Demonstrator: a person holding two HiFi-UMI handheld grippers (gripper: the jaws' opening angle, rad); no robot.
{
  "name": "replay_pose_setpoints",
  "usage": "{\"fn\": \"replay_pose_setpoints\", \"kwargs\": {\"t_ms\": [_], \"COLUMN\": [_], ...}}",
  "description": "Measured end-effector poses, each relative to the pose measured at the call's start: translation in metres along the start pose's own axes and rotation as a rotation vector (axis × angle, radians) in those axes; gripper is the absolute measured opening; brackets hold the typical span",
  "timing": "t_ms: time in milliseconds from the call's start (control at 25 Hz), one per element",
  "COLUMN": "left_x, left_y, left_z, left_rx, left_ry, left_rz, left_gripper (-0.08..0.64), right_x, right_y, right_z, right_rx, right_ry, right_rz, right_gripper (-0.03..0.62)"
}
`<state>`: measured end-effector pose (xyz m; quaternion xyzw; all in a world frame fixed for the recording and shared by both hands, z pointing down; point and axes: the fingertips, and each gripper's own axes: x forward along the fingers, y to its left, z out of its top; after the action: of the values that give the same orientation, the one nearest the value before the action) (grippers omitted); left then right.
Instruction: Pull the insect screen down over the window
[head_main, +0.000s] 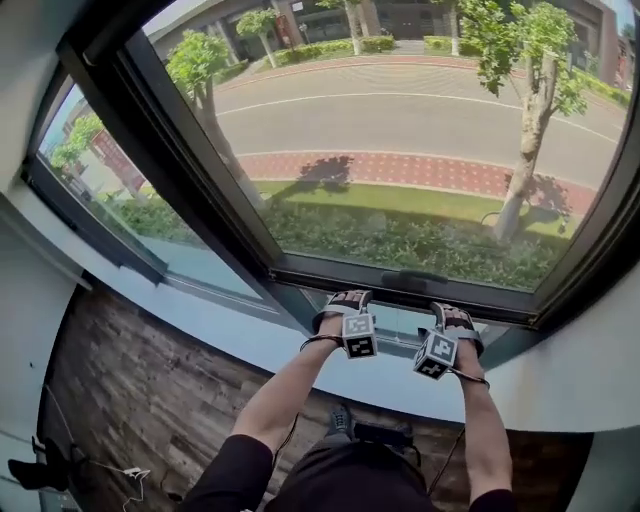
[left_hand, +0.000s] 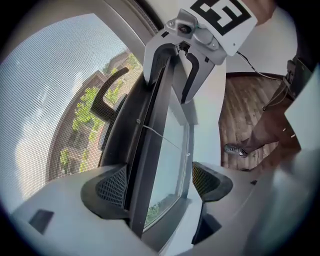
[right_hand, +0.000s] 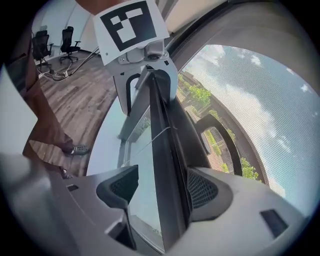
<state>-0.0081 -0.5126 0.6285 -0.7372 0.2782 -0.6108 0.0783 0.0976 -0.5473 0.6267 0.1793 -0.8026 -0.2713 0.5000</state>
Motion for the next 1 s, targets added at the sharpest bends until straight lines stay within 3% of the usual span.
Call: {"fn": "replay_pose_setpoints", "kwargs": {"t_ms": [120,280,400,560,640,760,880,1000], "left_x": [0.014,0.025,0.017,0.0,-0.013,-0.046,-0.088,-0.127], "left_y": [0.006,0.007,0.009,0.012,0.005,-0.011,-0.024,-0.042], "left_z": [-0.003,-0.01,-0.017,-0.012,-0.01,-0.007,-0.014,-0.02], "left_rx": [0.018,0.017,-0.042,-0.101,-0.159,-0.293,-0.384,-0.572], "left_ry": [0.032,0.057,0.064,0.005,-0.053,-0.163,-0.269,-0.485], "left_rz": [0.013,0.032,0.095,0.186,0.189,0.169,0.169,0.101], "left_gripper": [0.426,0.426,0.426,0.426,0.425,0.425,0.425,0.425], "right_x": [0.009,-0.008,-0.023,-0.044,-0.06,-0.087,-0.112,-0.136], "right_y": [-0.002,-0.004,-0.007,-0.003,0.005,0.018,0.026,0.037], "right_z": [-0.008,0.006,0.007,-0.015,-0.016,-0.003,0.028,0.047], "right_rx": [-0.026,0.004,0.028,0.087,0.137,0.284,0.506,0.738], "right_ry": [-0.01,0.003,-0.002,0.025,0.041,0.006,-0.132,-0.274], "right_rz": [-0.015,0.045,0.011,-0.022,-0.013,0.007,0.02,0.041], "right_gripper": [0.307,0.307,0.307,0.305,0.305,0.305,0.305,0.305]}}
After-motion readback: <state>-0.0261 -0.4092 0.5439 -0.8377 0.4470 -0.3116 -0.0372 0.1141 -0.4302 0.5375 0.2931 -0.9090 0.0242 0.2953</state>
